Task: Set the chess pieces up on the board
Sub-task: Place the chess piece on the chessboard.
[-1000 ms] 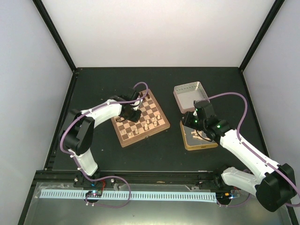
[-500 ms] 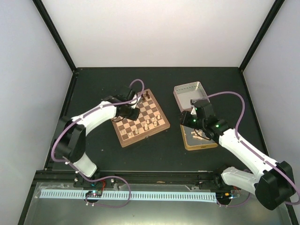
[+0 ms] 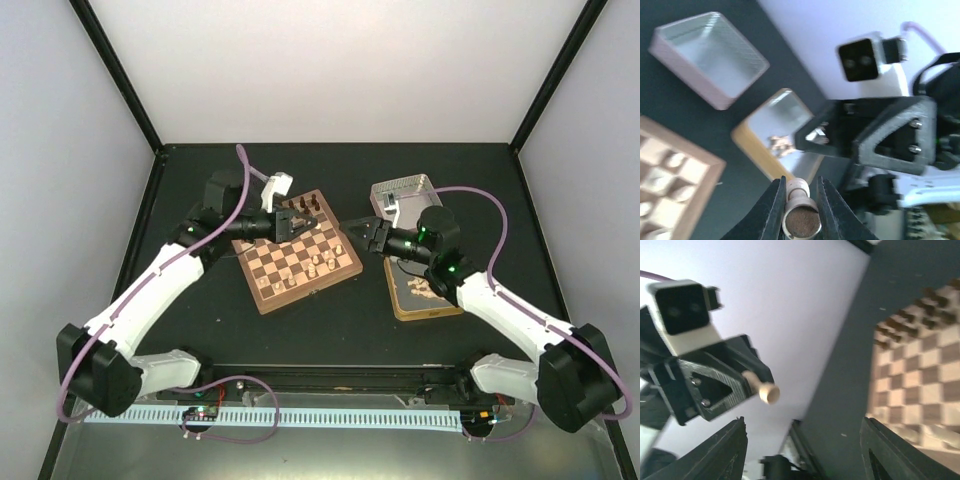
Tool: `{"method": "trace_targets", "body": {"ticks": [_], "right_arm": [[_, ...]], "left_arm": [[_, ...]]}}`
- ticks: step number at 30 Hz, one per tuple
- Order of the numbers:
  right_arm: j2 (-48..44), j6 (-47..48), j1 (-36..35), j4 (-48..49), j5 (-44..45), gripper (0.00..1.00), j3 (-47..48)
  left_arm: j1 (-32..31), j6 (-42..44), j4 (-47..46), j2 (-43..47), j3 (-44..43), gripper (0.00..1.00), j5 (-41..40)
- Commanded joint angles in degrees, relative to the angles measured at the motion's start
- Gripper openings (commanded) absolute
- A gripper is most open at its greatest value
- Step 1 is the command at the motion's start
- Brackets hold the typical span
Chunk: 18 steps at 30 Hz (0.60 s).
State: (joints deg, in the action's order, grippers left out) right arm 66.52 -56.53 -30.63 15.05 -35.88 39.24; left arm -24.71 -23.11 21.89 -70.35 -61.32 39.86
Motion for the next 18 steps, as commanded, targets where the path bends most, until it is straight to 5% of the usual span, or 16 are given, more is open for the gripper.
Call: {"method": "trace_targets", "body": {"ticks": [1, 8, 18], "right_arm": [[1.7, -11.36, -1.27, 19.0, -6.42, 0.63, 1.12], [4.24, -20.91, -3.66, 29.76, -8.44, 0.53, 2.79], [5.42, -26.81, -5.88, 37.78, -8.68, 0.4, 3.48]], "left_arm": [[0.36, -18.88, -17.32, 3.25, 3.15, 0.11, 16.15], [0.37, -29.8, -28.61, 5.44, 4.07, 0.11, 19.15], [0.36, -32.38, -33.06, 6.4, 6.12, 0.11, 19.48]]}}
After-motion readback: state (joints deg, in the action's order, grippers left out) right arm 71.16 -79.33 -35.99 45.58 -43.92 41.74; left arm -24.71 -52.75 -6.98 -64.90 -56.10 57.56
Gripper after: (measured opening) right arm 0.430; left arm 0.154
